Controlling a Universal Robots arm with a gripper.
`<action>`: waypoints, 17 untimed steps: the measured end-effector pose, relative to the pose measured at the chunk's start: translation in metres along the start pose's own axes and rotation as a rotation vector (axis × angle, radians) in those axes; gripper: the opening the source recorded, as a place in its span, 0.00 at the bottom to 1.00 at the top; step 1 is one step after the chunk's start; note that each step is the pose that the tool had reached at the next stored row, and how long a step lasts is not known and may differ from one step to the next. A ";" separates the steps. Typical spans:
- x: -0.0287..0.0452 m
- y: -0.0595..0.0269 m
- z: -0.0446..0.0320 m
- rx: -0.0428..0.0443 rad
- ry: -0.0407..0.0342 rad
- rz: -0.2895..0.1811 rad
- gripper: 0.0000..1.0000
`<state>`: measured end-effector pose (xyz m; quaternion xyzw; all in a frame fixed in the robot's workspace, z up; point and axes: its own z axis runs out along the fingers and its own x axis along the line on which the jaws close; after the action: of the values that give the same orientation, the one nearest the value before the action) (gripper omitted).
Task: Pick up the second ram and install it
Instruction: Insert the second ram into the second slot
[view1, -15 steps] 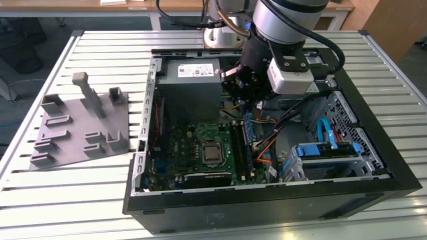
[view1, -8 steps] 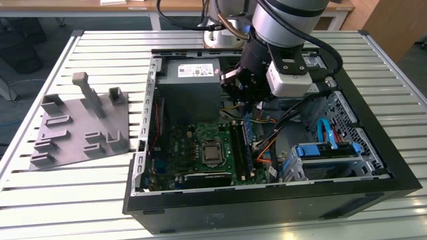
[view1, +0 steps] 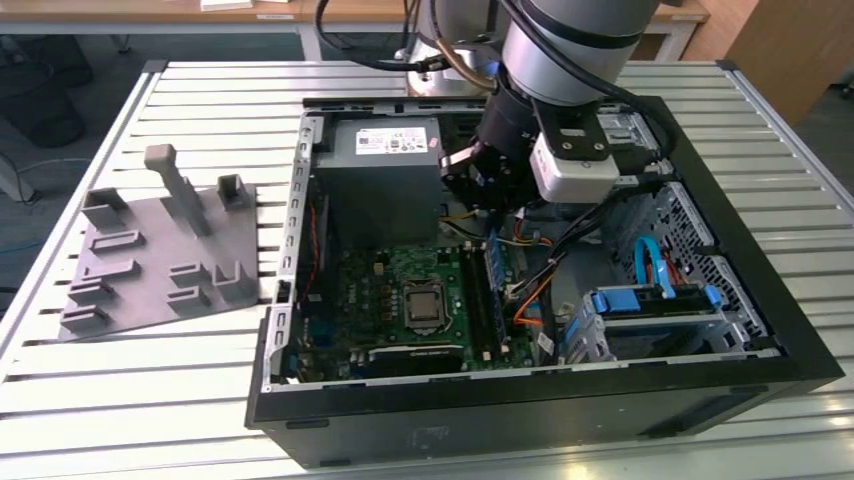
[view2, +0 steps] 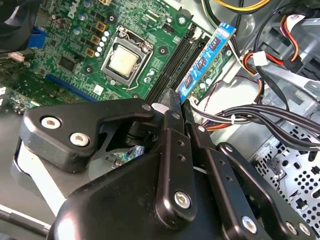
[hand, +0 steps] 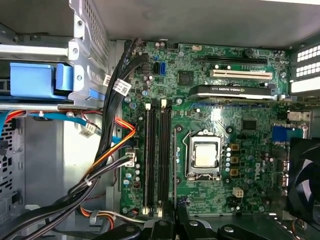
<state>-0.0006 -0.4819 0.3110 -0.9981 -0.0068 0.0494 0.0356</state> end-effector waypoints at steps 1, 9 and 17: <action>0.0001 0.0001 0.0009 0.0000 0.0000 0.000 0.14; 0.0007 0.0005 0.0075 0.0001 0.0000 0.000 0.14; 0.0013 0.0010 0.0135 0.0001 0.0000 0.000 0.14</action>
<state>-0.0006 -0.4819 0.2974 -0.9981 -0.0068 0.0494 0.0356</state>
